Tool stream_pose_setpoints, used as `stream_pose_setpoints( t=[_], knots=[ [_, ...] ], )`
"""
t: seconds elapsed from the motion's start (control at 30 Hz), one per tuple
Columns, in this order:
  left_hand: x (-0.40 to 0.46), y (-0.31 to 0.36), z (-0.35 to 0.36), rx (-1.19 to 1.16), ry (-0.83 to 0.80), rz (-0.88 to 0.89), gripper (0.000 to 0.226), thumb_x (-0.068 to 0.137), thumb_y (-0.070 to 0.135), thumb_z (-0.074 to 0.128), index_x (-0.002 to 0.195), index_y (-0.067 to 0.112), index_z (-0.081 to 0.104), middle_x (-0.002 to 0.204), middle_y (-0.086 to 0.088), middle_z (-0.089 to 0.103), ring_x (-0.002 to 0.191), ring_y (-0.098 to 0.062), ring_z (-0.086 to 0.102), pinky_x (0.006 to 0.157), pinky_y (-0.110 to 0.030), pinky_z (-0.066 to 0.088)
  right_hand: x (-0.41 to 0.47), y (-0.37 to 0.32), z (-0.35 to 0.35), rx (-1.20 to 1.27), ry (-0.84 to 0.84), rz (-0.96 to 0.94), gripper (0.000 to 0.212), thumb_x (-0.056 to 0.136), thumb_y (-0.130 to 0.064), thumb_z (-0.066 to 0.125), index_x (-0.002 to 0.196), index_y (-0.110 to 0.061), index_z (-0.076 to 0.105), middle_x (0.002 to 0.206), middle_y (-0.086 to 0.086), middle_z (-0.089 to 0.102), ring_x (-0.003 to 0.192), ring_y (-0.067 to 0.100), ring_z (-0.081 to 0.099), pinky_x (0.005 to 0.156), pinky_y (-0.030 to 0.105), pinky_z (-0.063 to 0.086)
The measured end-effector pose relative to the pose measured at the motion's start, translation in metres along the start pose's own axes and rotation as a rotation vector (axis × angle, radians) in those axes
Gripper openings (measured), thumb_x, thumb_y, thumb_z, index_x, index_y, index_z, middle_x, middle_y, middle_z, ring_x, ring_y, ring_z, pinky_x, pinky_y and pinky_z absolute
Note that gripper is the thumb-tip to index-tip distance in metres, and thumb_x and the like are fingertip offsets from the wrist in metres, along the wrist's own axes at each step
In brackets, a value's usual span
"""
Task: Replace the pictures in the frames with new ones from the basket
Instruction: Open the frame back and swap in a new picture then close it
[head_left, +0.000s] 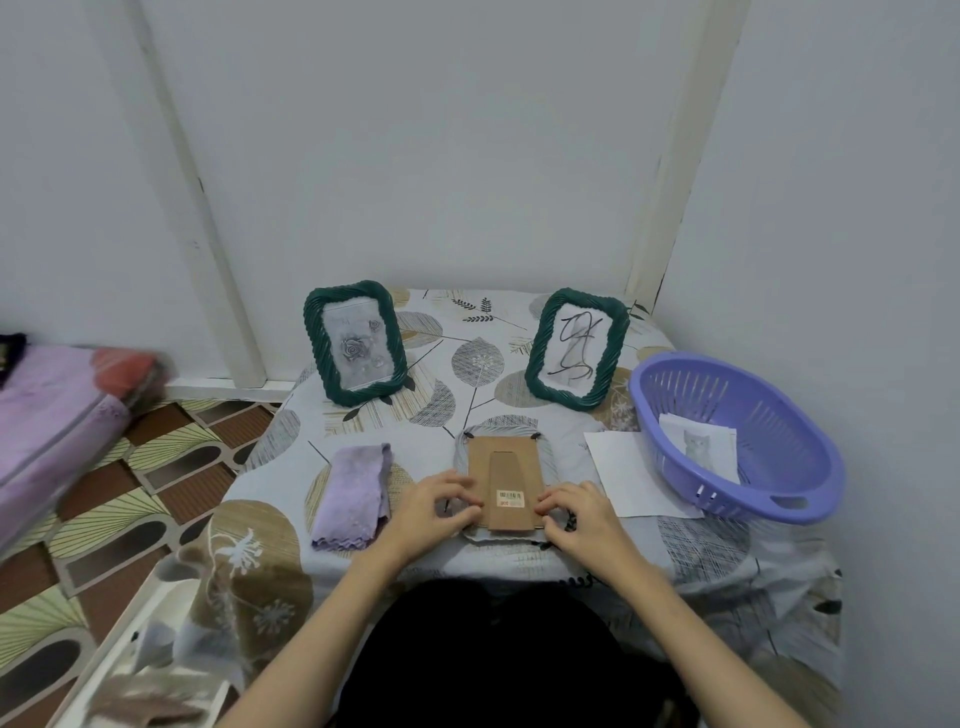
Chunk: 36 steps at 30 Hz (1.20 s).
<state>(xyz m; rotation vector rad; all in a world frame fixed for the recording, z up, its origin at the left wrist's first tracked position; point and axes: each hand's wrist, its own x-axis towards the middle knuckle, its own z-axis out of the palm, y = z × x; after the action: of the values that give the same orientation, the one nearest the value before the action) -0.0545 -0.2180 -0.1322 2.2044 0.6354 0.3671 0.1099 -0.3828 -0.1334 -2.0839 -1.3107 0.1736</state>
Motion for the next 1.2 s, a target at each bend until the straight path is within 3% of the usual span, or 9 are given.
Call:
stream_pose_setpoints(
  t=[0.13,0.33,0.53,0.63,0.77,0.83,0.93,1.07,1.2],
  knots=[
    [0.0,0.026,0.002,-0.18,0.084,-0.201,0.044,0.095,0.031,0.046,0.132,0.008,0.043,0.138,-0.008,0.044,0.133,-0.019,0.032,0.105,-0.026,0.026,0.001,-0.008,-0.006,0.178,-0.041,0.158,0.03,0.088,-0.019,0.055,0.116,-0.027,0.058,0.104,-0.007,0.065,0.094,0.013,0.047,0.087,0.029,0.038],
    [0.019,0.046,-0.008,-1.082,0.239,-0.517,0.049,0.098,0.043,0.029,0.13,0.007,0.041,0.121,-0.017,0.054,0.108,-0.029,0.054,0.09,-0.037,0.043,0.001,-0.053,-0.007,-0.335,-0.059,0.043,0.084,0.066,-0.081,0.027,0.141,-0.045,0.016,0.13,-0.009,0.049,0.112,0.02,0.044,0.09,0.037,0.033],
    [0.021,0.057,-0.014,-1.333,0.135,-0.417,0.036,0.098,0.035,0.035,0.123,0.01,0.043,0.113,-0.011,0.058,0.093,-0.023,0.061,0.081,-0.033,0.049,0.003,-0.065,-0.002,-0.319,0.1,-0.15,0.057,0.086,-0.039,0.044,0.139,-0.043,0.025,0.117,-0.003,0.056,0.1,0.025,0.055,0.077,0.035,0.048],
    [0.022,0.056,-0.007,-1.241,0.133,-0.416,0.031,0.097,0.026,0.04,0.122,0.01,0.045,0.123,-0.011,0.054,0.091,-0.019,0.057,0.077,-0.028,0.046,0.005,-0.066,-0.015,-0.132,0.158,-0.071,0.056,0.091,-0.026,0.046,0.142,-0.037,0.027,0.12,-0.003,0.055,0.103,0.021,0.052,0.082,0.035,0.046],
    [0.016,0.054,0.009,-1.005,0.046,-0.451,0.046,0.094,0.019,0.048,0.137,0.012,0.035,0.128,-0.013,0.051,0.097,-0.023,0.057,0.068,-0.026,0.04,0.014,-0.065,-0.026,0.421,0.333,0.127,0.048,0.092,-0.017,0.051,0.136,-0.029,0.038,0.083,-0.009,0.057,0.06,-0.002,0.049,0.06,0.014,0.042],
    [0.013,0.054,0.012,-0.953,-0.052,-0.467,0.054,0.09,0.021,0.054,0.139,0.017,0.032,0.137,-0.012,0.046,0.117,-0.03,0.053,0.069,-0.028,0.043,0.019,-0.06,-0.027,0.791,0.373,0.269,0.043,0.091,-0.011,0.053,0.131,-0.025,0.044,0.105,0.002,0.064,0.083,0.003,0.062,0.081,0.029,0.054],
    [0.01,0.055,0.009,-1.018,-0.085,-0.475,0.056,0.084,0.012,0.063,0.133,0.014,0.034,0.113,-0.007,0.06,0.086,-0.022,0.067,0.073,-0.035,0.052,0.018,-0.061,-0.027,1.155,0.324,0.504,0.042,0.091,-0.006,0.052,0.126,-0.027,0.045,0.11,0.009,0.062,0.099,0.027,0.062,0.073,0.043,0.057],
    [0.009,0.043,0.003,-0.571,-0.017,-0.399,0.116,0.048,0.032,0.087,0.141,0.001,0.026,0.133,-0.011,0.048,0.117,-0.023,0.051,0.097,-0.035,0.046,0.01,-0.045,-0.017,0.951,0.249,0.541,0.041,0.081,-0.008,0.067,0.12,-0.014,0.052,0.108,0.013,0.065,0.096,0.026,0.063,0.078,0.039,0.055],
    [-0.001,0.034,-0.004,0.033,-0.048,-0.311,0.127,0.026,0.068,0.064,0.135,0.009,0.035,0.141,-0.009,0.038,0.134,-0.024,0.028,0.107,-0.032,0.027,0.0,-0.032,-0.006,0.284,0.144,0.493,0.044,0.069,-0.035,0.078,0.108,-0.017,0.066,0.115,0.004,0.064,0.104,0.02,0.058,0.09,0.034,0.043]
  ],
)
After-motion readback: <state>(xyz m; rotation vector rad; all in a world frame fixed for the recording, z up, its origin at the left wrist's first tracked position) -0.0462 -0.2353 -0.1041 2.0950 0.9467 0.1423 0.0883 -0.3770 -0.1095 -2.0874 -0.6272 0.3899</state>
